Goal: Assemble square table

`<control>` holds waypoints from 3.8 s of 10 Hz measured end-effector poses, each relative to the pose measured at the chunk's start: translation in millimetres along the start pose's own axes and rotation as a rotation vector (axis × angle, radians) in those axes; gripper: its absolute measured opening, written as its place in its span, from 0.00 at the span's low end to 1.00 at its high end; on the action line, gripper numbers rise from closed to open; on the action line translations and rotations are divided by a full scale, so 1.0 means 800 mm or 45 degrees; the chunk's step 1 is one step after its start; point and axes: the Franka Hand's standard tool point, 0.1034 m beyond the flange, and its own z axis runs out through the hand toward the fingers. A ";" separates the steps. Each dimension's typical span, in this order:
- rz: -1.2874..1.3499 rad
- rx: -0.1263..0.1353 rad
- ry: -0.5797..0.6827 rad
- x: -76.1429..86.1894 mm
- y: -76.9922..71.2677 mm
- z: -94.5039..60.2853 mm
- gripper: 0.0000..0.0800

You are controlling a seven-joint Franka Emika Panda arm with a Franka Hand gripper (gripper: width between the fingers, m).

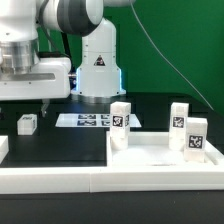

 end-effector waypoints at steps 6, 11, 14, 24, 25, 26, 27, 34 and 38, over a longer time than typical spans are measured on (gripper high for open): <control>0.096 0.029 -0.435 -0.006 -0.004 0.014 0.81; 0.143 0.006 -0.484 -0.011 0.001 0.026 0.81; 0.159 0.031 -0.575 -0.020 -0.002 0.033 0.81; 0.177 0.059 -0.821 -0.022 -0.003 0.047 0.49; 0.178 0.059 -0.821 -0.023 -0.003 0.048 0.49; 0.178 0.059 -0.820 -0.023 -0.003 0.048 0.36; 0.178 0.059 -0.820 -0.023 -0.003 0.048 0.36; 0.200 0.016 -0.765 0.031 -0.041 -0.018 0.36; 0.208 -0.012 -0.687 0.061 -0.042 -0.045 0.36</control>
Offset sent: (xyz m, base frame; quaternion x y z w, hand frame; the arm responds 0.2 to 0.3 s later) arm -0.0169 -0.0223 0.0013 -0.0587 -0.1490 0.0880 0.9832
